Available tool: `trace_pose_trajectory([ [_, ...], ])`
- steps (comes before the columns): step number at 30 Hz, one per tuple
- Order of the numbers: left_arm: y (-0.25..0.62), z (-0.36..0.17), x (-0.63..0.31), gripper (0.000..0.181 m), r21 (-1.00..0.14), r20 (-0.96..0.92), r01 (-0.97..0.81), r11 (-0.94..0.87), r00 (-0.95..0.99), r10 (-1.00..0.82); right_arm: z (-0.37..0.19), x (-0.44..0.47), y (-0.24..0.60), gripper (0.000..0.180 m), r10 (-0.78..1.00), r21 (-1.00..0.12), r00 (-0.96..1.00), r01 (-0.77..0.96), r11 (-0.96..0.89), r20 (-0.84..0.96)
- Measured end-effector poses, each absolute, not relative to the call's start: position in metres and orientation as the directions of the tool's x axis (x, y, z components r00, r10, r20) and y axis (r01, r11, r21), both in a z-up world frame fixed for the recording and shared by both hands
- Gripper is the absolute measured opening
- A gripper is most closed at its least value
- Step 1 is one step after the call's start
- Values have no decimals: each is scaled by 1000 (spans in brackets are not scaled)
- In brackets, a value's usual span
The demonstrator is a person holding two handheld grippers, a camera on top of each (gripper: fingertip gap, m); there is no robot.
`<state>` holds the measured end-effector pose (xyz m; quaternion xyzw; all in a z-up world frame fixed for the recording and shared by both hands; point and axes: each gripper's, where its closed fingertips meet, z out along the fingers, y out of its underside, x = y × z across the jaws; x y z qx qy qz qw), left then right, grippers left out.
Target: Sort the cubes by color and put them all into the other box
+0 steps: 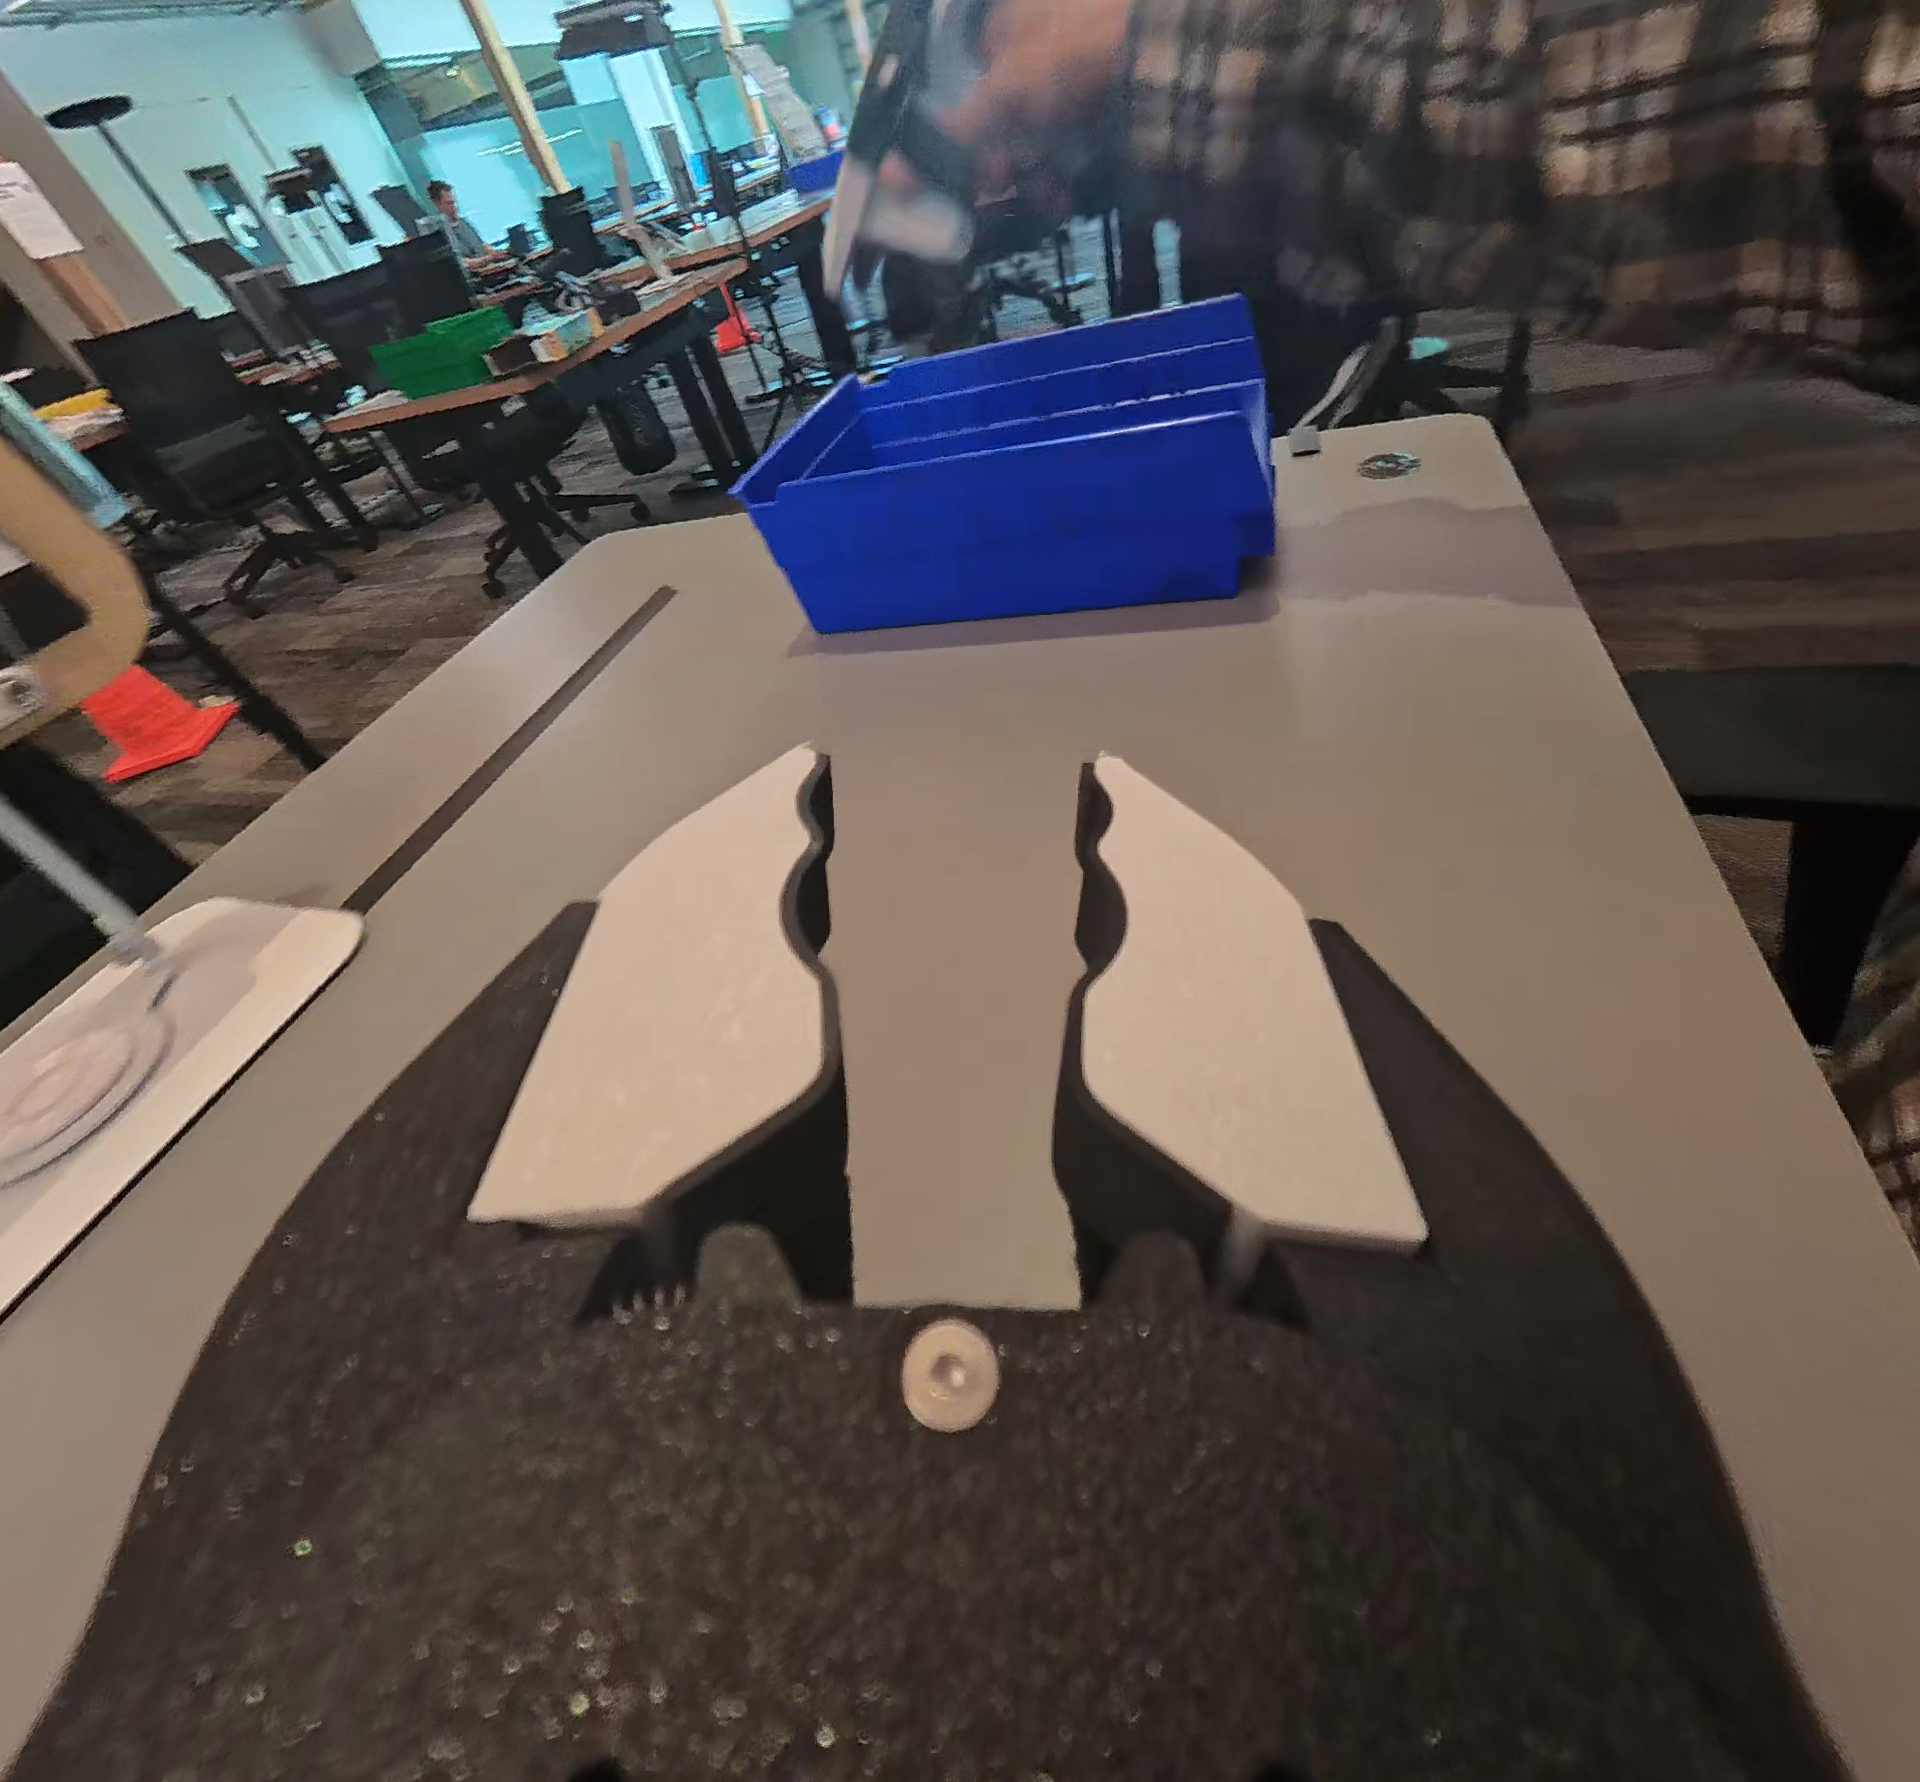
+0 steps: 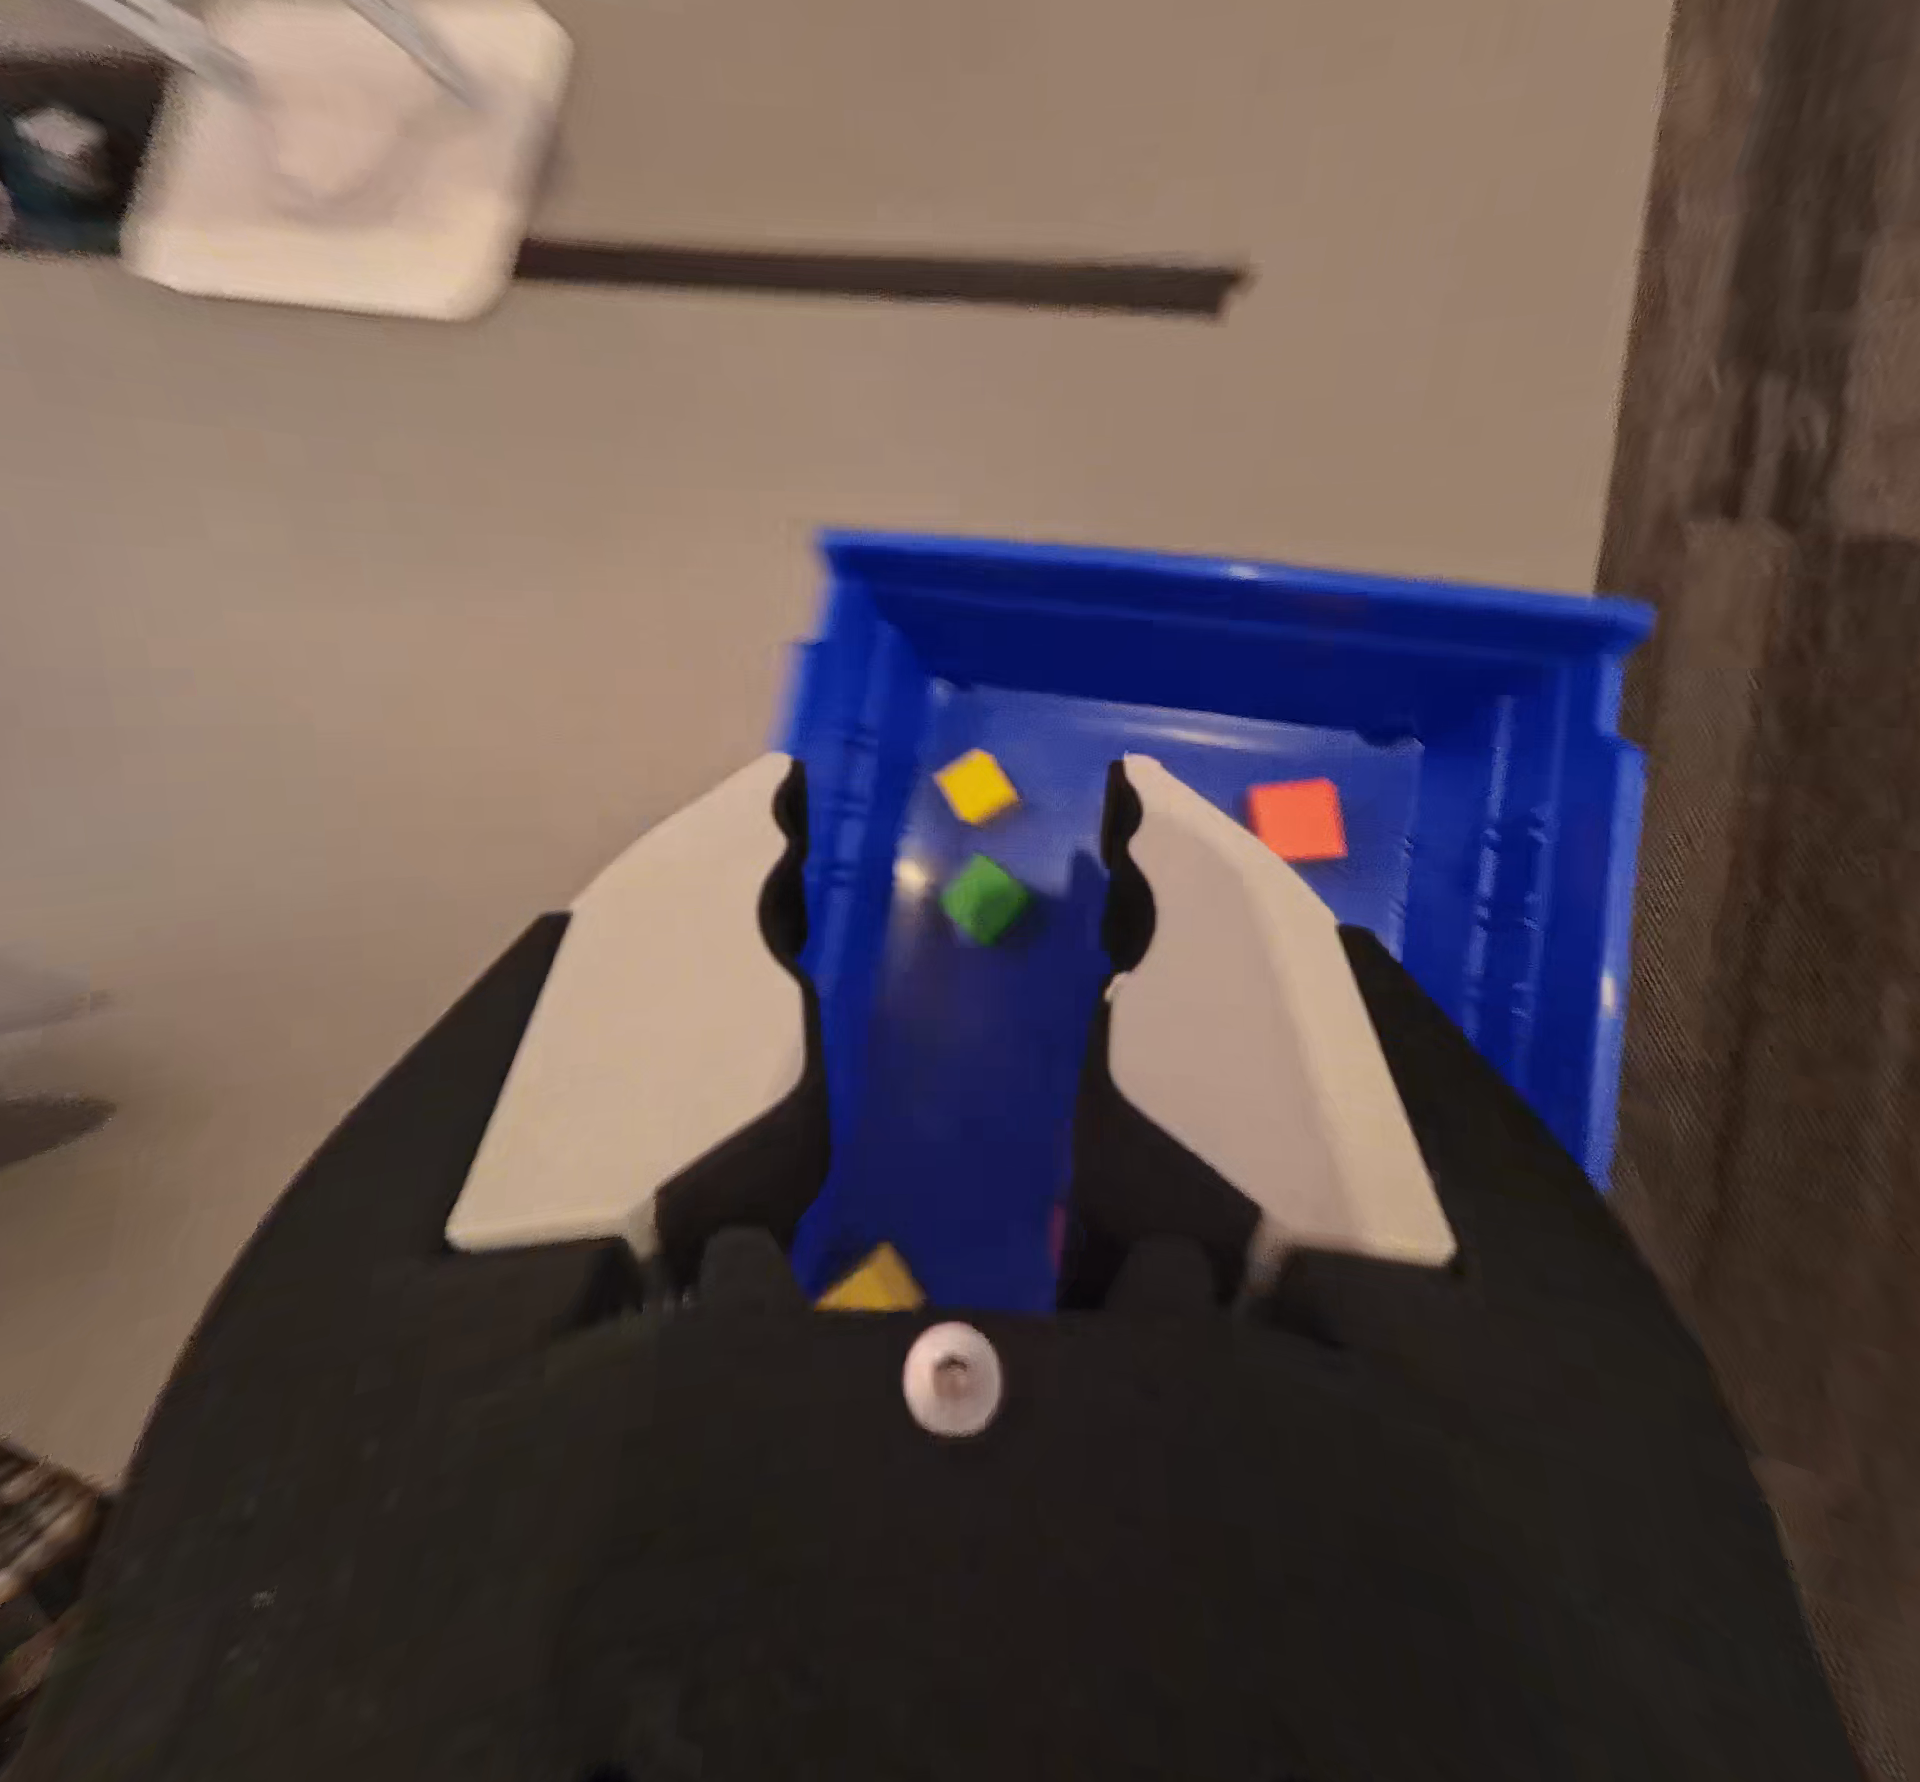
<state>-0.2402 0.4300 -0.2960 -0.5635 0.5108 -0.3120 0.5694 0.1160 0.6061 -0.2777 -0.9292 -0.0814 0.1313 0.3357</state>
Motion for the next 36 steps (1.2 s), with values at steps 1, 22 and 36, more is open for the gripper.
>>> trace_pose_trajectory([
  [1,432,-295,-248,44,-960,-231,-227,164,309,-923,-256,100,597,55,283,-689,937,66,-721,-206],
  [22,418,-245,-563,62,-896,-294,-443,-29,641,-709,-338,-227,463,71,768,-900,510,-31,-434,-388],
  [36,407,-391,-742,66,-359,-119,-880,-310,373,-920,-320,-239,461,79,798,-917,546,125,-379,-255],
])
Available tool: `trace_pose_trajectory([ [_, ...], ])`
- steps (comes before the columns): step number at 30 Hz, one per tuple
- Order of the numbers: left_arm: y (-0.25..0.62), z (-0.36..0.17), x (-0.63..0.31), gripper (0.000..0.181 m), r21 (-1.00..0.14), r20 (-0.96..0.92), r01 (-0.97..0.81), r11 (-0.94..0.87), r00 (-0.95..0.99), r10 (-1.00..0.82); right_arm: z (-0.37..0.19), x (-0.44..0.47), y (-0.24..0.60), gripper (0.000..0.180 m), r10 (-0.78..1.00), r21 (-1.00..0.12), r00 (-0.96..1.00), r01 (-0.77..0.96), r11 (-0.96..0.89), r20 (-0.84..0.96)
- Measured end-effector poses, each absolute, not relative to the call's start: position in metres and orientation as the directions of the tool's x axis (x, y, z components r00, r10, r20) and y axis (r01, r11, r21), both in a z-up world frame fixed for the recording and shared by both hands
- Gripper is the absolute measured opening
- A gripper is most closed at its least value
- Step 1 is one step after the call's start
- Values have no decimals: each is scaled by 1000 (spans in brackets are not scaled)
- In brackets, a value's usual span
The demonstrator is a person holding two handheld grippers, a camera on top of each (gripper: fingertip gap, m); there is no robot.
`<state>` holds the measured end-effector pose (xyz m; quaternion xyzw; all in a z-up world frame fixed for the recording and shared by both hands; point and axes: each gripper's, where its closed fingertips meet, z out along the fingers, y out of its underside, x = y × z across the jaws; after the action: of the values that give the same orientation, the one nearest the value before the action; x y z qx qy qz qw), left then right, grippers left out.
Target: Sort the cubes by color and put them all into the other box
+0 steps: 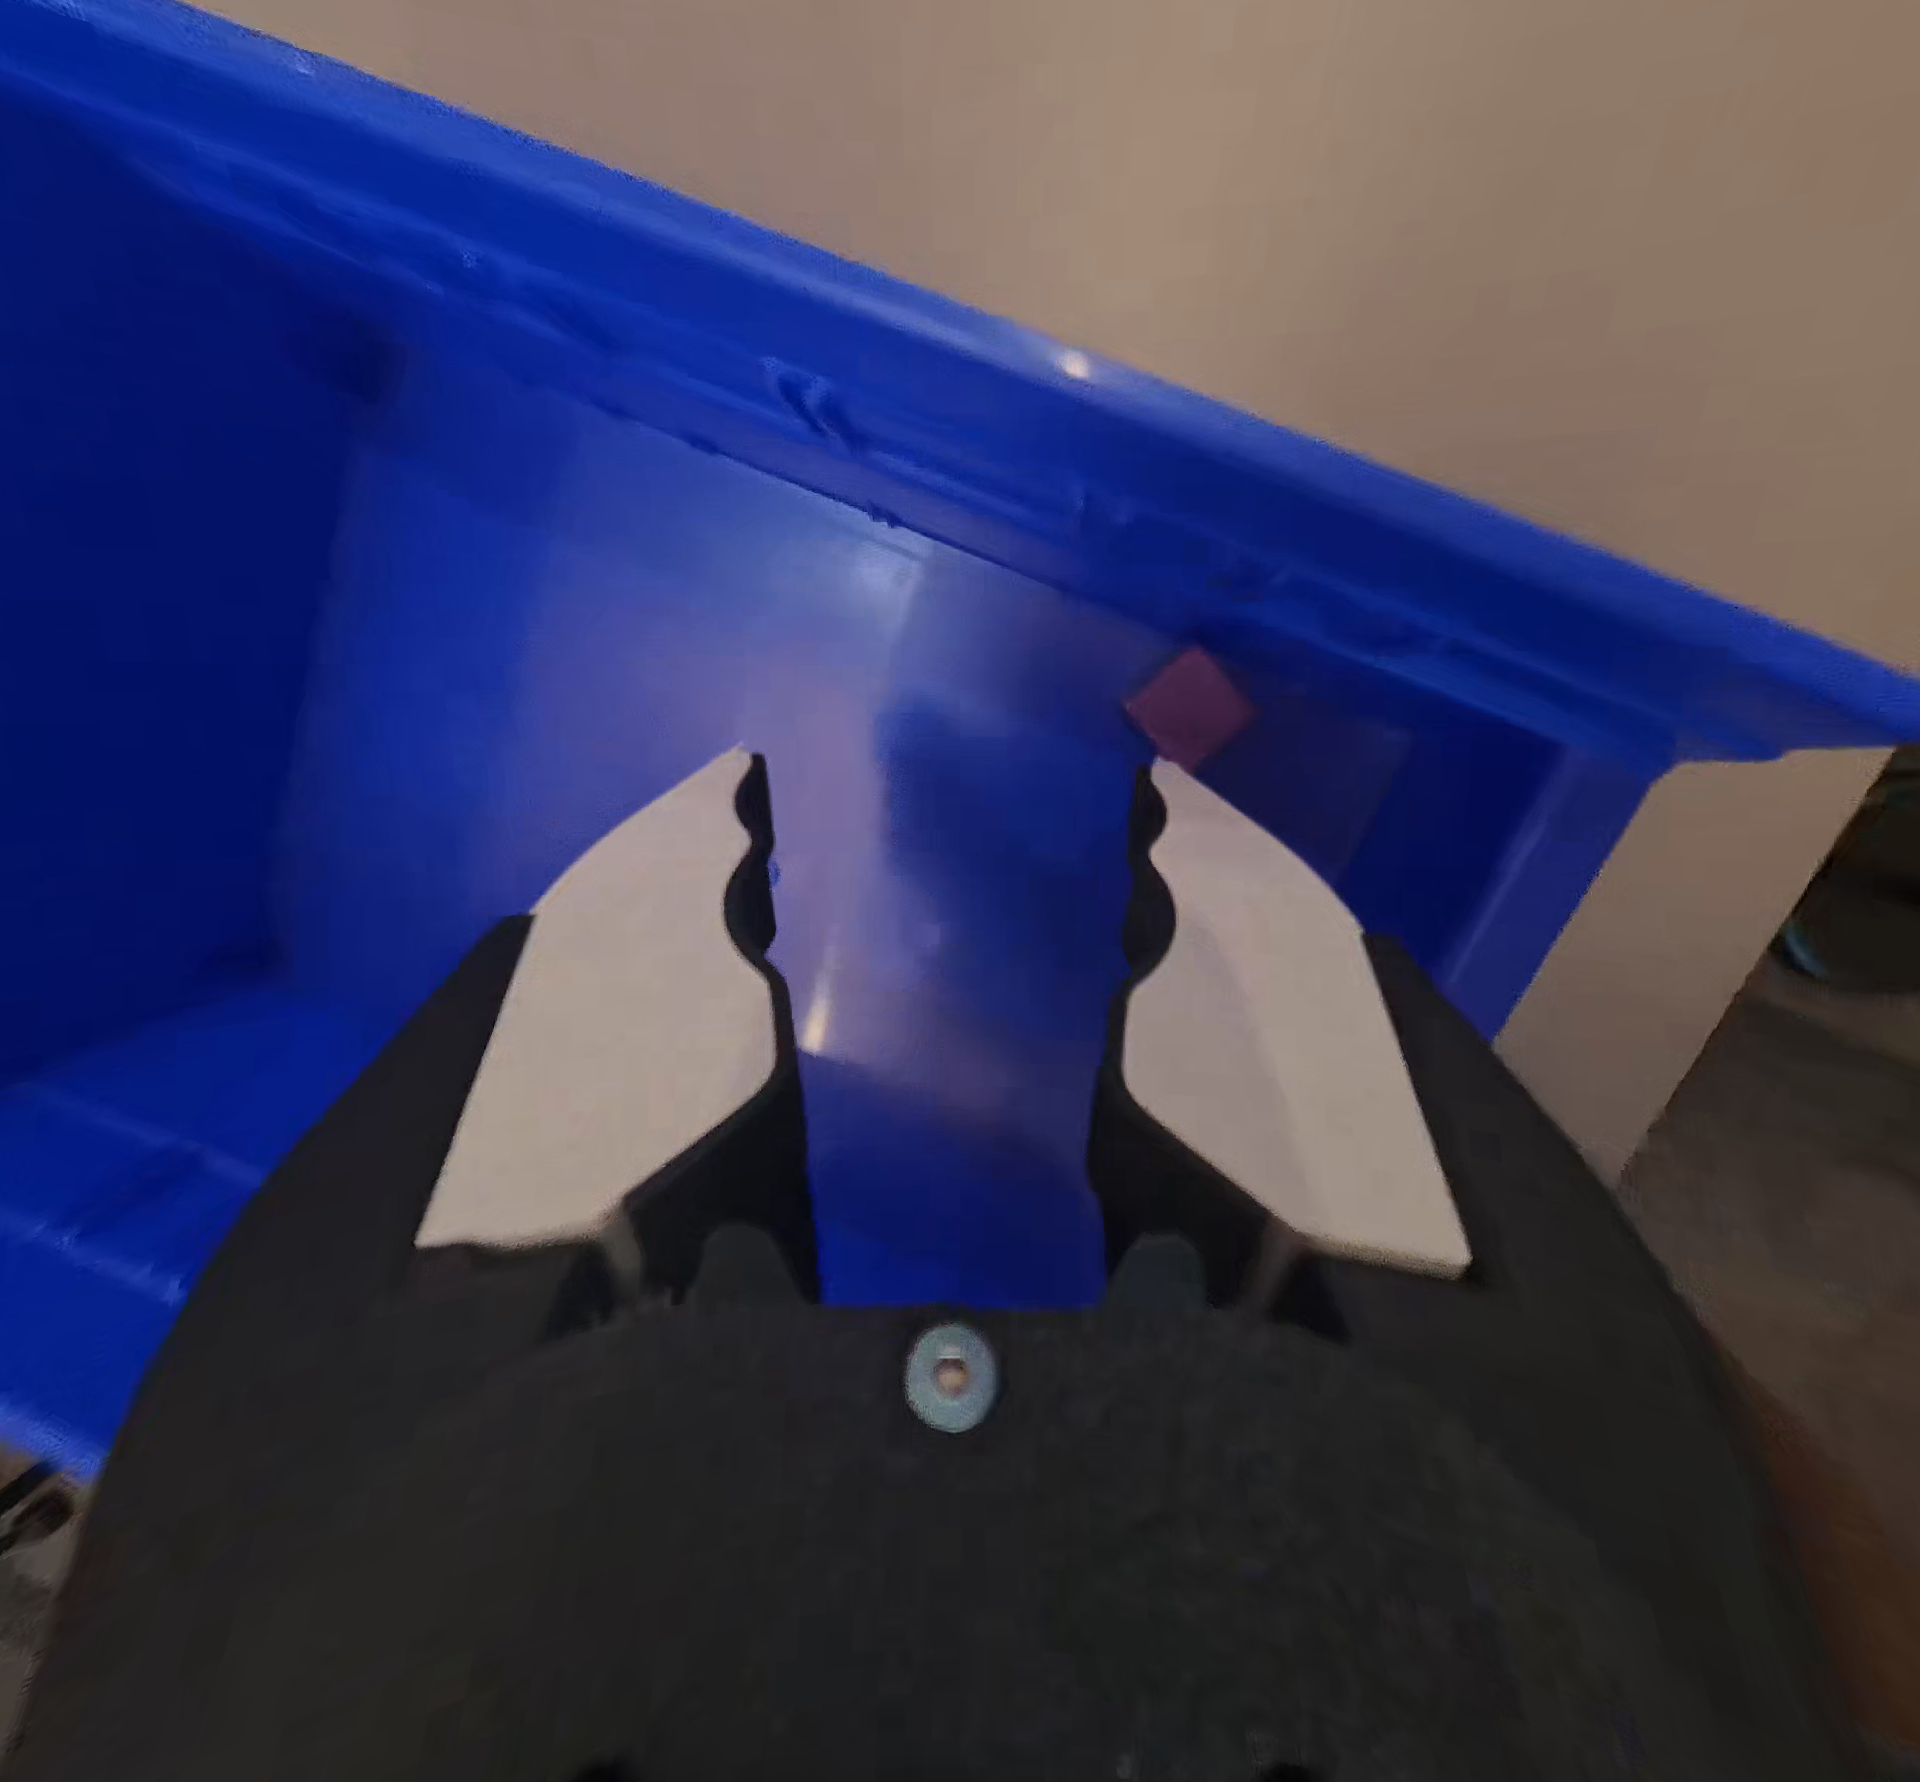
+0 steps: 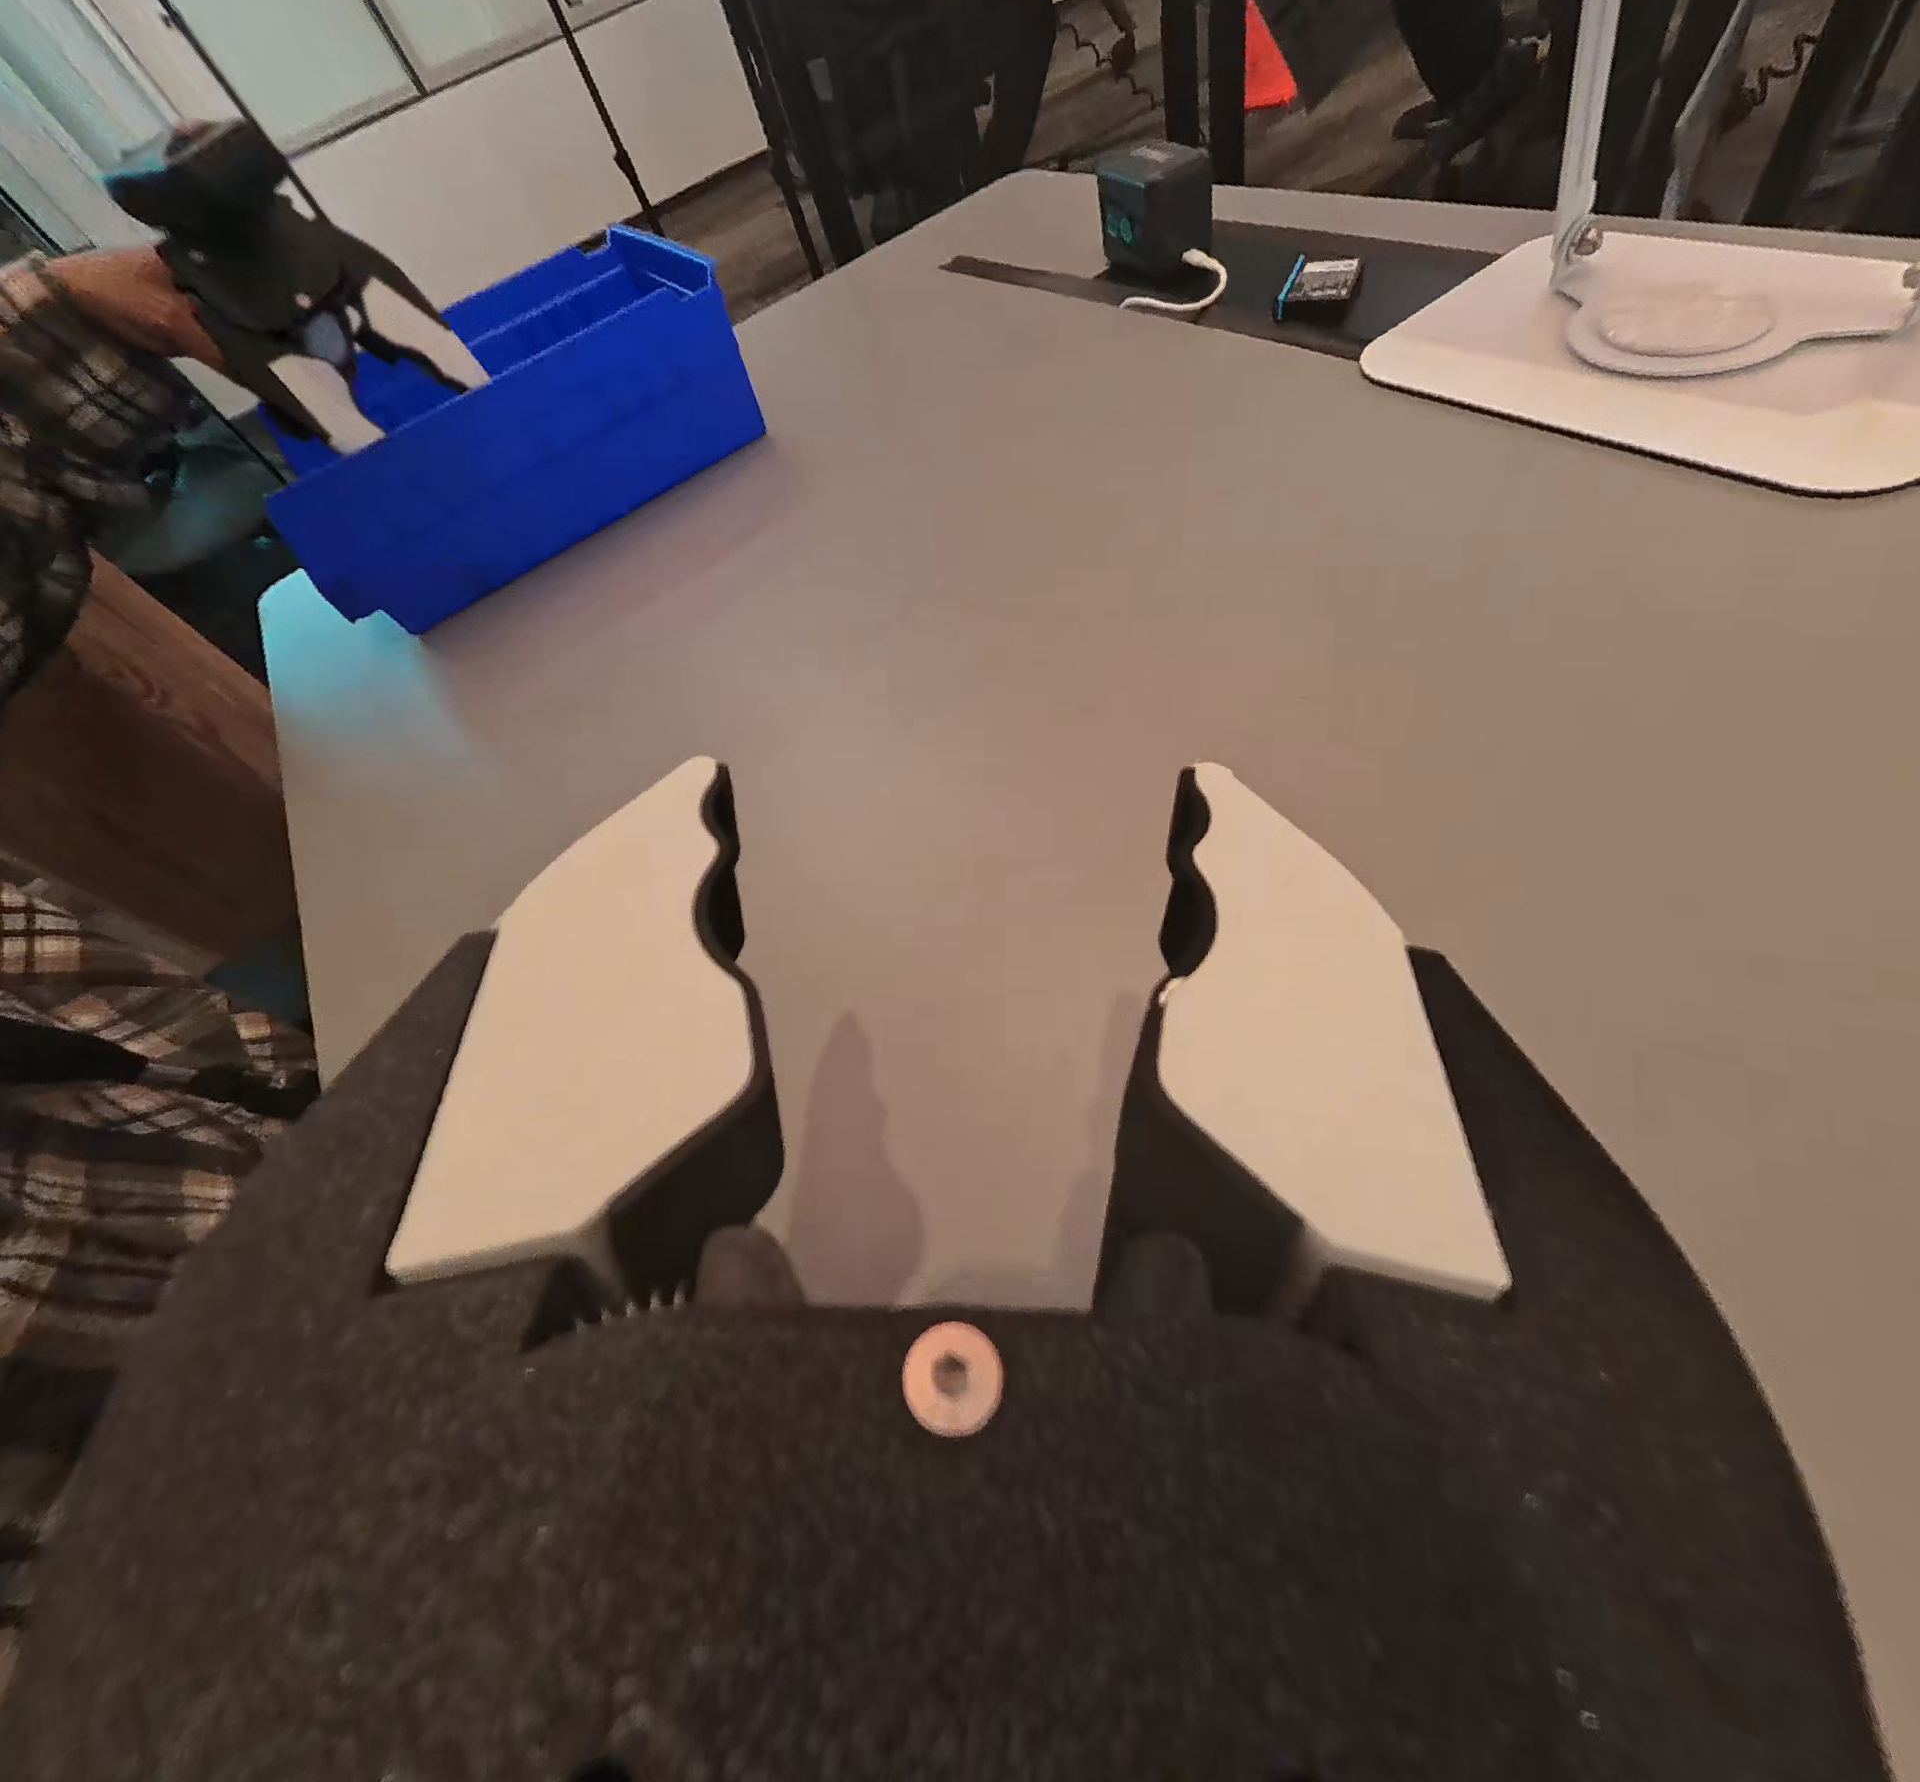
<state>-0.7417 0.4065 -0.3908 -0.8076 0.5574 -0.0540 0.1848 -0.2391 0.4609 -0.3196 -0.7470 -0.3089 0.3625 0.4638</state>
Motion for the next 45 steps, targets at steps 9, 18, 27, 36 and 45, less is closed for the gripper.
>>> trace_pose_trajectory([
  [9,392,-414,-734,60,-289,-46,-928,-233,257,-965,-299,-253,464,80,814,-910,541,193,-366,-212],
  [18,367,-417,-719,55,-317,71,-930,-185,172,-983,-294,-276,461,81,842,-903,505,244,-352,-192],
  [27,367,-434,-718,29,-319,103,-934,-163,137,-985,-285,-282,453,77,853,-913,499,256,-317,-156],
  [36,427,-325,-726,28,-648,-281,-735,-197,472,-835,-289,-282,455,74,833,-908,447,96,-408,-327],
  [45,414,-183,-514,27,-912,-410,-263,316,511,-756,-257,-322,433,77,724,-712,-87,-138,-689,-684],
])
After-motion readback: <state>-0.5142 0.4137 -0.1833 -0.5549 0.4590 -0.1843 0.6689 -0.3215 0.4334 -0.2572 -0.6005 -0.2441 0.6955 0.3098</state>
